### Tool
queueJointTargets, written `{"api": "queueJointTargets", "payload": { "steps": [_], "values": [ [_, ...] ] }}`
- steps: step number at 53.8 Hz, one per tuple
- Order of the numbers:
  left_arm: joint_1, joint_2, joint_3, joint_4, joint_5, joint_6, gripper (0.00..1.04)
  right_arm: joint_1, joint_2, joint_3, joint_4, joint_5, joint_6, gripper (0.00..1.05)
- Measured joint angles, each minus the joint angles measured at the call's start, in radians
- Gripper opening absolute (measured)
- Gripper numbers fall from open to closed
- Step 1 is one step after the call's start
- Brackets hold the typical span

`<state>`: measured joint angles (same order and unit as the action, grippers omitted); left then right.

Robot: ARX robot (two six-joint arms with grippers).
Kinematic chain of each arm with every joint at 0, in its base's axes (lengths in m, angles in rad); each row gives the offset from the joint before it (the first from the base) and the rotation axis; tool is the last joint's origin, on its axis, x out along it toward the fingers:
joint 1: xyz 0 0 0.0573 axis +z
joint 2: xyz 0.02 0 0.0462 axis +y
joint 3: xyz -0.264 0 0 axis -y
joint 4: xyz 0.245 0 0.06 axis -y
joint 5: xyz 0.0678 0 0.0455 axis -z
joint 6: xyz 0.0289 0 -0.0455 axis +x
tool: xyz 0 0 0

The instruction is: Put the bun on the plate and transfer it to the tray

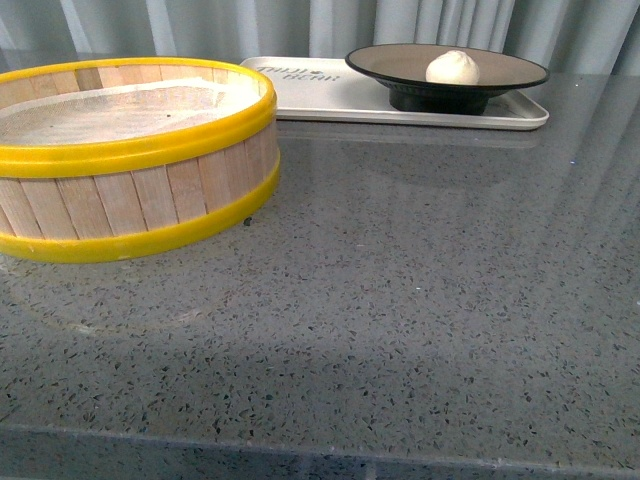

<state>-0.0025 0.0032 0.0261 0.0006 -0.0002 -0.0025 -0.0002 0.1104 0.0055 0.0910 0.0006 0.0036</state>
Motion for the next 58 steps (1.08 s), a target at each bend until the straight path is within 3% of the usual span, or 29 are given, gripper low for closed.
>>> {"api": "queueJointTargets", "payload": {
  "steps": [4, 15, 18, 36, 43, 58],
  "values": [
    [0.0, 0.0, 0.0, 0.0, -0.001, 0.0, 0.98, 0.0, -0.071, 0.0, -0.082, -0.002, 0.0, 0.02],
    [0.0, 0.0, 0.0, 0.0, 0.0, 0.0, 0.98, 0.0, -0.106, 0.0, -0.09, -0.002, -0.001, 0.02],
    [0.0, 0.0, 0.0, 0.0, 0.0, 0.0, 0.98, 0.0, -0.106, 0.0, -0.09, -0.002, -0.002, 0.06],
    [0.0, 0.0, 0.0, 0.0, 0.0, 0.0, 0.98, 0.0, -0.106, 0.0, -0.09, -0.002, -0.002, 0.77],
    [0.0, 0.0, 0.0, 0.0, 0.0, 0.0, 0.98, 0.0, -0.106, 0.0, -0.09, -0.002, -0.001, 0.98],
    [0.0, 0.0, 0.0, 0.0, 0.0, 0.0, 0.98, 0.0, -0.106, 0.0, -0.09, -0.002, -0.001, 0.96]
  ]
}}
